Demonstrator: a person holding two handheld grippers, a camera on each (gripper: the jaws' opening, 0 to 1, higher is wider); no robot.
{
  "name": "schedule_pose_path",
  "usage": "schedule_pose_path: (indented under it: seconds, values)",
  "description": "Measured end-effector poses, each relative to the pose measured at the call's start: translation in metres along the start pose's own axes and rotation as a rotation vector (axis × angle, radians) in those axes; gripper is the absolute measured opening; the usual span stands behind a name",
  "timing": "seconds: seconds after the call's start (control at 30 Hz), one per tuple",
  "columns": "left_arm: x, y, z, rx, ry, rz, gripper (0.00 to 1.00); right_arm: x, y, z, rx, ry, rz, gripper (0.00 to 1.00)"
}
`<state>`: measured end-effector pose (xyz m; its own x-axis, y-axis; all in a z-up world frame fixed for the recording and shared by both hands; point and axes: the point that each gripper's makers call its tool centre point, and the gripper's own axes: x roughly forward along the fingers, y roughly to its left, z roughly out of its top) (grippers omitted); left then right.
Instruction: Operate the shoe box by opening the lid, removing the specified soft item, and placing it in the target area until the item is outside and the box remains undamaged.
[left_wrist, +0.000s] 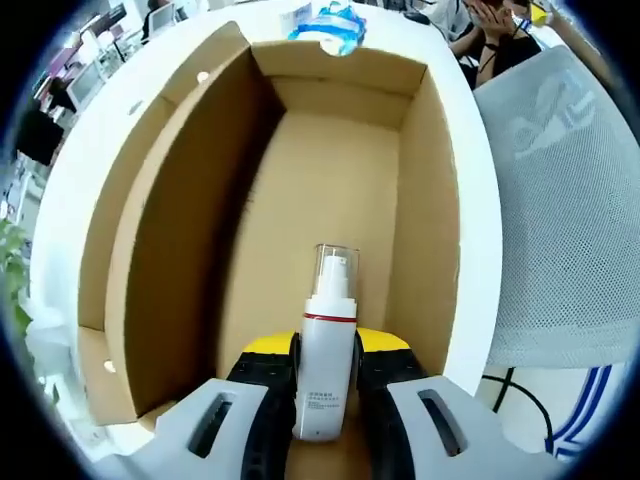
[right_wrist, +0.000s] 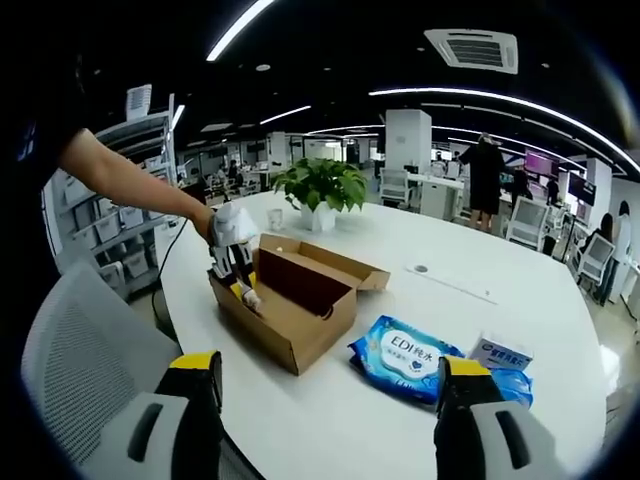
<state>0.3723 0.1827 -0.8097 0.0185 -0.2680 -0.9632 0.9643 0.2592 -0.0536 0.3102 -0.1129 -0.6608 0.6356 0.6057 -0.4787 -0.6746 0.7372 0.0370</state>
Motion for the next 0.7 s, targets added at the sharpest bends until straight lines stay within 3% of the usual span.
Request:
schedule_pose_path:
  seconds: [0.53,0.7]
  values:
    - [-0.037,-0.006,0.039,0.011,-0.152,0.081,0.2,0.008,0.016,0.019,0.015,-0.004,0.032,0.76]
    - [-0.05,-0.008,0.055,0.047,-0.192,0.117,0.2,0.011,0.022,0.027,0.009,-0.012,0.039,0.73]
